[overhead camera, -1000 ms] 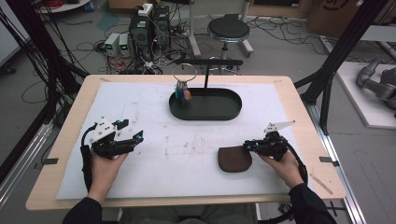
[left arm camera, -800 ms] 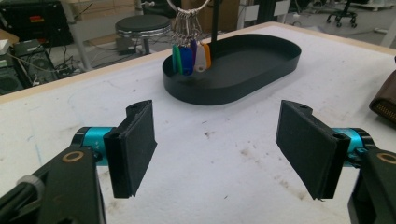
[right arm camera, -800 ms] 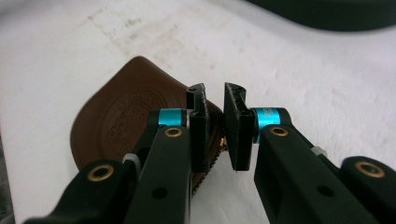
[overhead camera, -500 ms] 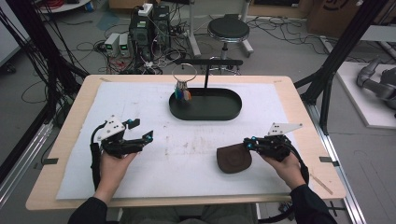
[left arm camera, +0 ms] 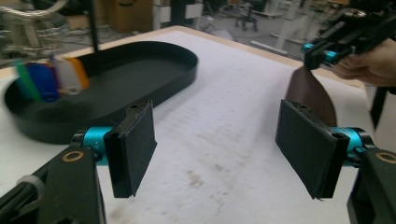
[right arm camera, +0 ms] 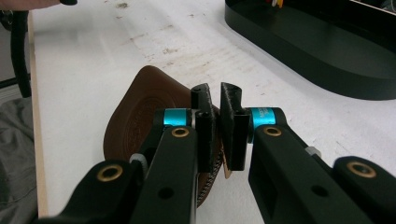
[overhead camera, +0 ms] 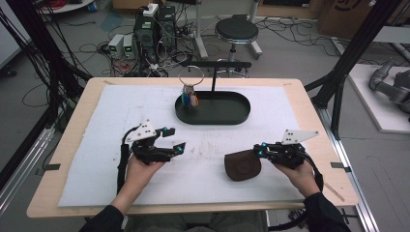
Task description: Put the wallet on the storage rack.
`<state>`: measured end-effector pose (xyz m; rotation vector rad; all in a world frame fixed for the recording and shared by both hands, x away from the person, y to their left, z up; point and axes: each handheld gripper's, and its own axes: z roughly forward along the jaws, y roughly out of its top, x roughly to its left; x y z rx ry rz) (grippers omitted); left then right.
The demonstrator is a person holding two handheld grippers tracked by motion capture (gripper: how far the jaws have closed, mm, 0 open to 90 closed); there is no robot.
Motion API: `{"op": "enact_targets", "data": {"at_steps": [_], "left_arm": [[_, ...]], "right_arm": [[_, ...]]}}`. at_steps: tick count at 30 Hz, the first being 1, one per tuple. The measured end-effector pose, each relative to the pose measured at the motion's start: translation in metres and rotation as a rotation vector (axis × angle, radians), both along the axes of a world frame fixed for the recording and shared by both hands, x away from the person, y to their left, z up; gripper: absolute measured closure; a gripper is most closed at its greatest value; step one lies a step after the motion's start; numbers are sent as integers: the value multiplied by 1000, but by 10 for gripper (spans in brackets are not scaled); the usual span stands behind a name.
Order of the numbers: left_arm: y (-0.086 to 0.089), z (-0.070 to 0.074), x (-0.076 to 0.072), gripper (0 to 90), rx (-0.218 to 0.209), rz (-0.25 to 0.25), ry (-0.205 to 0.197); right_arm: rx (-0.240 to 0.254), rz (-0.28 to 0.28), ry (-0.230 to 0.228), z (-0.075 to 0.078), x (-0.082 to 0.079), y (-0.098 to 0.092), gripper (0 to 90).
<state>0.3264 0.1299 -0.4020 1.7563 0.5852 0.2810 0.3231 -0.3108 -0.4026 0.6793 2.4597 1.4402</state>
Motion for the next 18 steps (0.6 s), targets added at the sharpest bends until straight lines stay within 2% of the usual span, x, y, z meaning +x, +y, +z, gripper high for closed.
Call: {"op": "enact_targets", "data": {"at_steps": [3,4,5,9,12,13,16,17,18], "left_arm": [[-17,-2,2,285,9,-57,9],[-17,-2,2,285,9,-57,9],[-26,-4,3,285,9,-81,21],[-40,-6,4,285,21,-111,30],[-57,-9,6,285,23,-165,47],[-57,-9,6,285,23,-165,47],[-75,-16,9,287,25,-212,87],[-75,-16,9,287,25,-212,87],[-81,-19,11,287,24,-220,105]], "right_arm": [[0,10,-7,1,-1,-1,859],[-1,11,-12,1,-1,-1,859],[-3,14,-14,1,-2,-1,859],[-6,22,-21,1,-3,-2,859],[-6,32,-27,1,-3,-3,859],[-6,32,-27,1,-3,-3,859],[-6,40,-36,2,-4,-4,859],[-6,40,-36,2,-4,-4,859],[-7,42,-37,2,-4,-4,859]]}}
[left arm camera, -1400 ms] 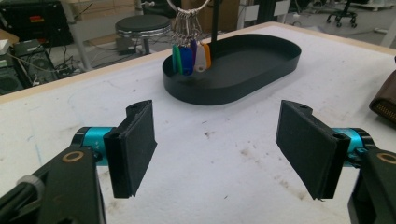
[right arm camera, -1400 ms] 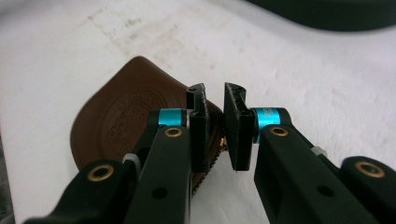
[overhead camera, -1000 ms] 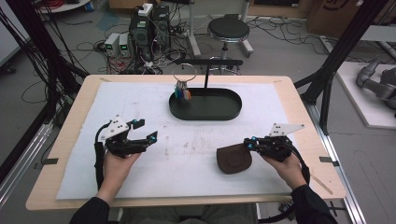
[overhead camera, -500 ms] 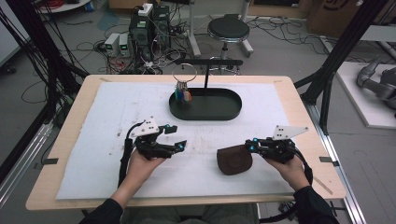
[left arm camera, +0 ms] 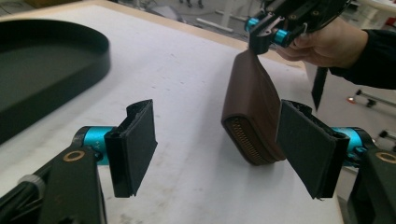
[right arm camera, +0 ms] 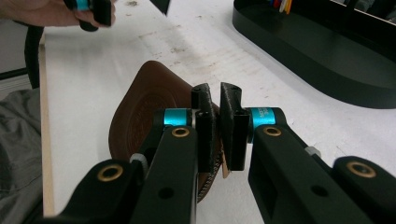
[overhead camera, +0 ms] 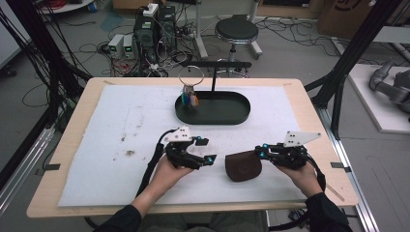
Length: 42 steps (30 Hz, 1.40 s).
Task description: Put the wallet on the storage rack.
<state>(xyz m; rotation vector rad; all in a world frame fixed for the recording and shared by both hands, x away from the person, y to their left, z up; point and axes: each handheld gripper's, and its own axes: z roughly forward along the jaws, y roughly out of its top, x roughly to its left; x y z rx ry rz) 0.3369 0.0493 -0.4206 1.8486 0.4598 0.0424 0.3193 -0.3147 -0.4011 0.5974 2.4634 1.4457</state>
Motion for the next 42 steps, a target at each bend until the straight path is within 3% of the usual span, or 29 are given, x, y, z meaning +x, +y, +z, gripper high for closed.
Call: {"op": "enact_targets", "data": {"at_steps": [1,2,4,17,21,23,29,33,34,36,42], "left_arm": [[-6,-5,3,294,-4,-18,28],[-6,-5,3,299,-4,-18,28],[-16,-13,9,306,-1,-39,84],[-41,-30,17,392,0,-119,190],[-41,-30,17,476,-9,-144,191],[-40,-30,16,574,-14,-165,183],[-39,-29,17,622,-26,-174,193],[-36,-25,16,671,-35,-171,166],[-34,-21,15,680,-36,-172,131],[-33,-19,14,689,-34,-173,115],[-17,-6,10,700,-23,-170,60]], "right_arm": [[-1,7,-5,0,0,0,859],[-1,7,-5,0,0,0,859],[-1,11,-8,0,0,-1,859],[0,24,-12,0,-1,-3,859],[0,23,-10,0,0,-3,858],[0,24,-10,0,0,-3,858],[5,27,-6,-1,0,-3,857],[9,35,-7,-1,0,-4,846],[11,35,-4,-1,0,-4,839],[16,40,0,-1,0,-3,830],[79,29,26,0,3,-2,604]]}}
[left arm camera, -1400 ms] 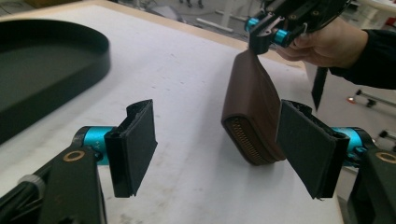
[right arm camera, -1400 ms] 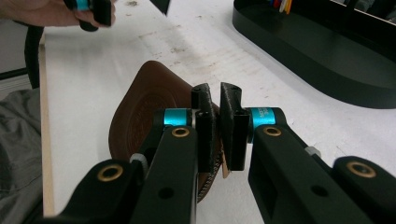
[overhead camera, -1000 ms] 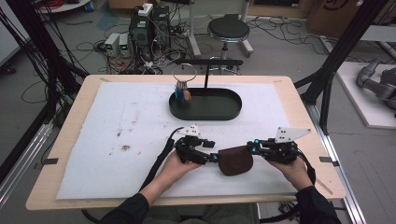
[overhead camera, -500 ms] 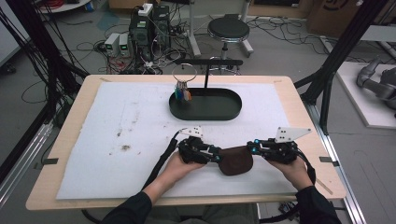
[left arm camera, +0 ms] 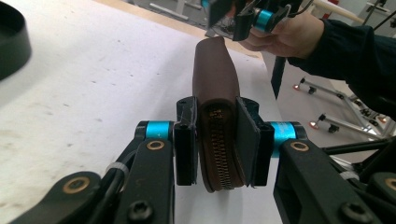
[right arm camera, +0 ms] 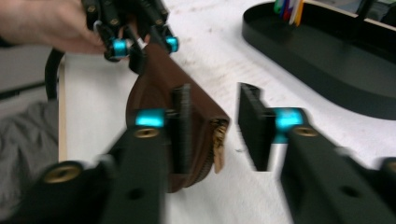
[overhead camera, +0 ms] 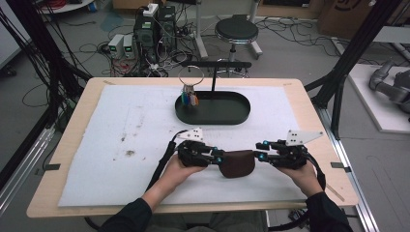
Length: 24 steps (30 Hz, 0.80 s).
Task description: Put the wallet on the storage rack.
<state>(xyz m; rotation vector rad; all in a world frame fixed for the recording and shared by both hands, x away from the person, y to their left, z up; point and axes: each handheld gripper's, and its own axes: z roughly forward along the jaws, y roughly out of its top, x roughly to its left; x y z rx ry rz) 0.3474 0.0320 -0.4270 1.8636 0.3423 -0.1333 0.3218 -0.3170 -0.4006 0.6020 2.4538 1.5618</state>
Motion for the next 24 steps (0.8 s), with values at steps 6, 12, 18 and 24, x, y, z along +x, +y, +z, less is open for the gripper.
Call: {"op": "enact_targets", "data": {"at_steps": [6,12,18,24], "left_arm": [[14,23,-8,702,1,-14,-69],[27,42,-19,701,15,-27,-139],[45,52,-24,701,12,-16,-184],[52,58,-30,701,4,-36,-209]], "right_arm": [[100,-15,51,1,7,-4,417],[143,34,98,2,9,7,366],[146,152,138,3,7,33,358],[147,200,154,3,7,54,413]]}}
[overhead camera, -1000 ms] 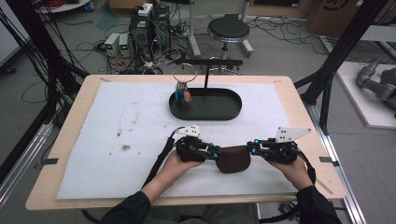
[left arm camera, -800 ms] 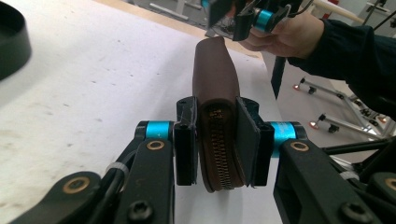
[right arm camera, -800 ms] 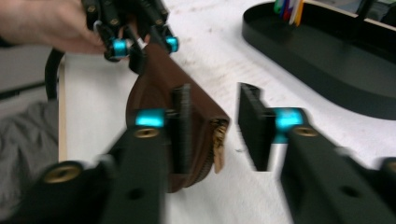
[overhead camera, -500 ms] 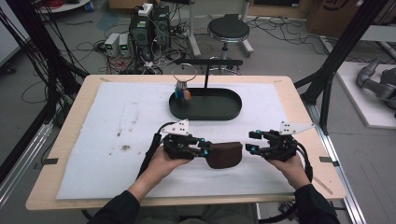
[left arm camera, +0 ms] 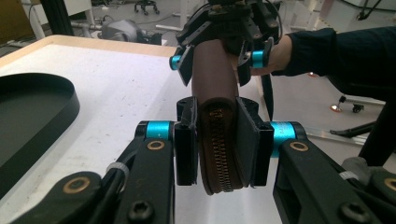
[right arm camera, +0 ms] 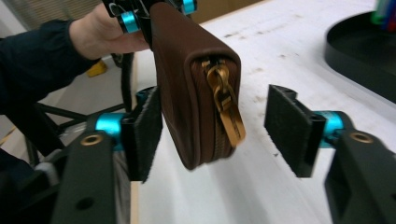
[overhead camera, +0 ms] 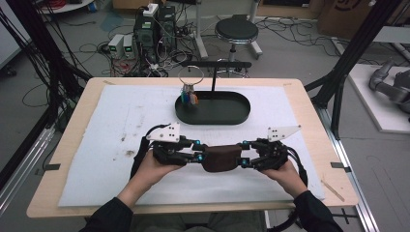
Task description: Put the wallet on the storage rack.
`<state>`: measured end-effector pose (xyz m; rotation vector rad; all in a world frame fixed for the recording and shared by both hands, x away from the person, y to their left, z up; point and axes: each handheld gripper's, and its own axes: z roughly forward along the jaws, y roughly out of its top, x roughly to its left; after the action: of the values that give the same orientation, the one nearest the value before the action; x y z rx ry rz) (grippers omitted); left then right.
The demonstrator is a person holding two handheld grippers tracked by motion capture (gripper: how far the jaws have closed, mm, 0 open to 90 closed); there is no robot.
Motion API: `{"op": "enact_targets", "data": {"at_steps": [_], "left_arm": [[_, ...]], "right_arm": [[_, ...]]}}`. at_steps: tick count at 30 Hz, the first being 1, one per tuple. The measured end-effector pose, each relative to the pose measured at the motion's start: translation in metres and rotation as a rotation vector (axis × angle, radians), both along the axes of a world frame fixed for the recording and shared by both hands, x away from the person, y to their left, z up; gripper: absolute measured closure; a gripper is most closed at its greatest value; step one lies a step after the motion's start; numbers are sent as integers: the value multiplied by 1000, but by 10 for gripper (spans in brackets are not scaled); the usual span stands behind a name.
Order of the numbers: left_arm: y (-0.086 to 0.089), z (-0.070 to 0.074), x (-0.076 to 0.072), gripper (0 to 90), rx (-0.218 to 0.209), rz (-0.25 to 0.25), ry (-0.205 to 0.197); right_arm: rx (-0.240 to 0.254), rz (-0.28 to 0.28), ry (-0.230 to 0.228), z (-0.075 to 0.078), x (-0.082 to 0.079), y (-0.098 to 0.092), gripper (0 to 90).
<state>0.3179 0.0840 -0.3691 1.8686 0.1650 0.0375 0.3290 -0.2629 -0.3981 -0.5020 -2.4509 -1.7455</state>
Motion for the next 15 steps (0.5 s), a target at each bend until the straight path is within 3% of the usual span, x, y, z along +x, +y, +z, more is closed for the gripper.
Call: {"op": "enact_targets", "data": {"at_steps": [2,5,9,10,15], "left_arm": [[1,1,-2,701,5,-3,-10],[4,0,-3,693,-13,-9,-11],[7,-1,-5,657,-46,20,-12],[8,-2,-4,603,-60,32,9],[7,-5,-3,500,-61,38,28]], "right_arm": [[3,36,-11,0,-1,6,548],[14,63,-51,2,-4,7,648],[31,68,-74,4,-5,6,694],[37,70,-84,5,-6,6,711],[36,59,-95,7,-8,8,717]]}}
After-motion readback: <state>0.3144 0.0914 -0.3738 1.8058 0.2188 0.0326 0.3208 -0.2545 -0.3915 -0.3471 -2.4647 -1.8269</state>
